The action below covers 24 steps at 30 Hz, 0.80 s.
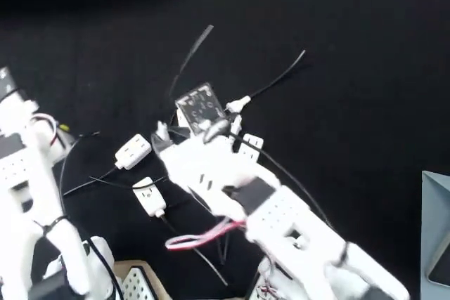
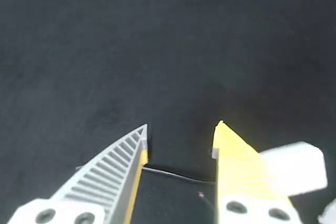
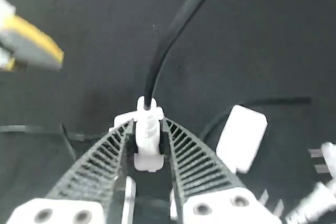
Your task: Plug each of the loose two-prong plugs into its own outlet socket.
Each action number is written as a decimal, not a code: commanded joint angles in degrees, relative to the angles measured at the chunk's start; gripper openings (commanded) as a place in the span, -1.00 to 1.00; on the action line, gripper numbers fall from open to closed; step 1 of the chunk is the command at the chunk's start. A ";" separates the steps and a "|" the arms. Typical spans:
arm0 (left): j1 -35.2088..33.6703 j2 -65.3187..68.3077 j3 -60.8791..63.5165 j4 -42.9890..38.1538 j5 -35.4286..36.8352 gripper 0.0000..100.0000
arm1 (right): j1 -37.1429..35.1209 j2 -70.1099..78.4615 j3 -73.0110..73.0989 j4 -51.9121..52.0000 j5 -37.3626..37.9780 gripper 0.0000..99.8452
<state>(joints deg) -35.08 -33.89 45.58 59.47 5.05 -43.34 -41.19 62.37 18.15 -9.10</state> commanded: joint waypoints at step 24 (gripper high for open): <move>-3.30 -5.45 11.03 -9.32 6.33 -0.59 | -1.85 40.75 -7.25 -40.44 5.71 -0.98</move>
<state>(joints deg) -37.89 -38.20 57.10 51.03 10.95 -44.57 -1.80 55.16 -16.57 -5.67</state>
